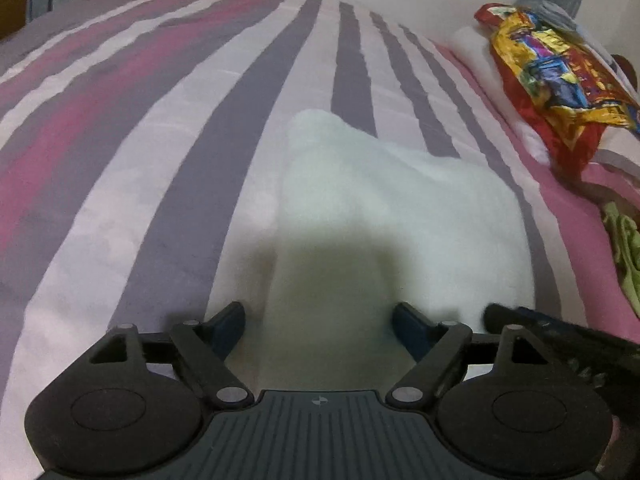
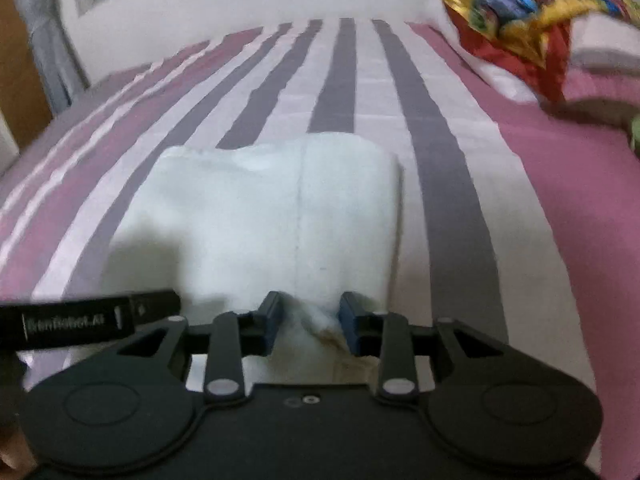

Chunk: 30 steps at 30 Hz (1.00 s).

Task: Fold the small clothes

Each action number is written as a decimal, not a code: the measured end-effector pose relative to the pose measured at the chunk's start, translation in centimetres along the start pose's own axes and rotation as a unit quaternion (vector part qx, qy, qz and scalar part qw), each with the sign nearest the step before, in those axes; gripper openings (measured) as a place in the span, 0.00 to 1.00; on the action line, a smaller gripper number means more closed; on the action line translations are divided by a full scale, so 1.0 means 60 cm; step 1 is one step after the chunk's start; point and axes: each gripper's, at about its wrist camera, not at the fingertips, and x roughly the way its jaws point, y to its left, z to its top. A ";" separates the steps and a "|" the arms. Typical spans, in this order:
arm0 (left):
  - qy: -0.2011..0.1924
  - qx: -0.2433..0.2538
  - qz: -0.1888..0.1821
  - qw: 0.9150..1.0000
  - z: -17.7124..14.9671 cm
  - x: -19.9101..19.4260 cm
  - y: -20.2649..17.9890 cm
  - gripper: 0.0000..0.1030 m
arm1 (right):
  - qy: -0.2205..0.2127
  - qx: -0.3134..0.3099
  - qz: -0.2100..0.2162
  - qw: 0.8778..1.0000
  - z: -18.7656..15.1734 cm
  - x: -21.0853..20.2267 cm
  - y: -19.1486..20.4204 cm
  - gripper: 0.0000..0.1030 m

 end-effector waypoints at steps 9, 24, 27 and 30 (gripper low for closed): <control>0.015 0.063 0.009 0.998 -0.077 -0.051 -0.014 0.79 | -0.028 -0.015 0.024 0.999 -0.047 -0.082 0.021 0.32; 0.019 0.062 0.011 0.998 -0.120 -0.094 -0.018 0.79 | 0.010 -0.034 0.003 0.999 -0.112 -0.094 0.039 0.34; 0.018 0.063 0.012 0.998 -0.129 -0.103 -0.017 0.79 | -0.006 -0.036 0.002 0.999 -0.113 -0.118 0.043 0.38; 0.017 0.065 0.016 0.998 -0.135 -0.109 -0.016 0.79 | 0.010 -0.043 -0.007 0.999 -0.125 -0.115 0.041 0.38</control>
